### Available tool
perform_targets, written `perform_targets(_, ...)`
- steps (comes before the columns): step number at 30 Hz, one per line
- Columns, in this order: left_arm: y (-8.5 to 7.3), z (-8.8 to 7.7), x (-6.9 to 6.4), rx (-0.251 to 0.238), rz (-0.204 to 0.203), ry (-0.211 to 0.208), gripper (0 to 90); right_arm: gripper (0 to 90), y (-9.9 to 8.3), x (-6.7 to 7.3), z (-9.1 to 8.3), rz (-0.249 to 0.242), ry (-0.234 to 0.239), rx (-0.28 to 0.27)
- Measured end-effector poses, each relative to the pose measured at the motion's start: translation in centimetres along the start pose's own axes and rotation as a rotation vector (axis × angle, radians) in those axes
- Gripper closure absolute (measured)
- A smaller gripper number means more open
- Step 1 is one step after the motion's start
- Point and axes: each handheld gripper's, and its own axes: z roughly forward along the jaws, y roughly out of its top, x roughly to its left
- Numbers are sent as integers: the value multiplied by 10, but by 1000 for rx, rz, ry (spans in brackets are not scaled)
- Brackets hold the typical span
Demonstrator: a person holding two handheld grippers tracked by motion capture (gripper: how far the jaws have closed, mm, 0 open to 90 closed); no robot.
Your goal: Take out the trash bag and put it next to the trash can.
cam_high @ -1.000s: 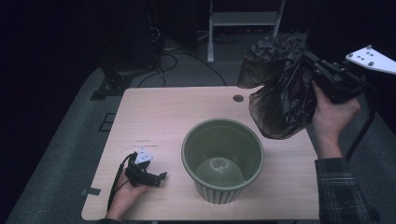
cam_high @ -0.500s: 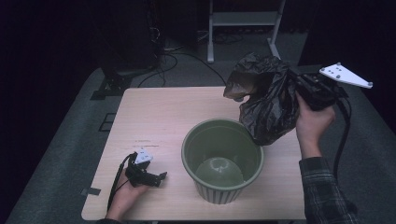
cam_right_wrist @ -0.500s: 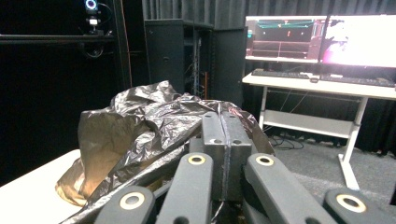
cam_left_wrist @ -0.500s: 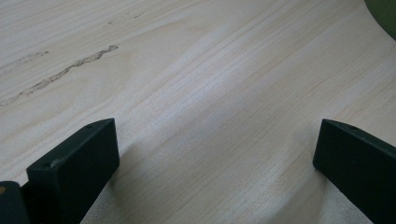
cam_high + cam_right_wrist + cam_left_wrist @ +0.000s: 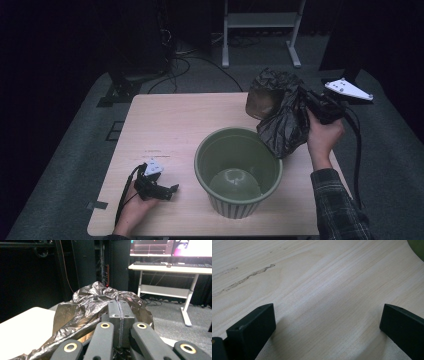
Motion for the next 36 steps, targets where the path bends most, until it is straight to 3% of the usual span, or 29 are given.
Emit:
perform_targets(8, 0, 0, 0, 0, 0, 0, 0, 900, 0, -5, 1, 11, 2, 2)
perform_targets(11, 0, 0, 0, 0, 0, 0, 0, 900, 6, -11, 1, 9, -29, 3)
perform_targets(15, 0, 0, 0, -1, -1, 0, 0, 900, 10, -14, 2, 11, -28, 3)
perform_targets(16, 0, 1, 0, -1, -1, 0, 0, 799, 9, -14, 2, 1, -21, -2)
perform_targets(19, 0, 1, 0, -1, 0, 0, 0, 760, 8, -12, 4, -3, -13, 2)
perform_targets(20, 1, 0, 0, 1, 2, 0, 0, 689, 8, -11, 4, -12, -18, -1)
perform_targets(26, 1, 0, 0, 1, 2, 1, 0, 537, 8, -10, -2, 0, -17, -21)
perform_targets(28, 0, 0, 0, 1, 2, 1, 0, 424, 7, -11, -7, 8, -7, -15)
perform_targets(32, 1, 0, 0, 1, 1, 1, 0, 316, 4, -9, -13, -5, -10, 7)
perform_targets(35, 0, 0, 0, 1, 1, 1, 0, 156, -4, -6, -23, -28, -30, 60)
perform_targets(36, 0, 0, 0, 1, 1, 1, 0, 140, -6, -5, -25, -33, -25, 63)
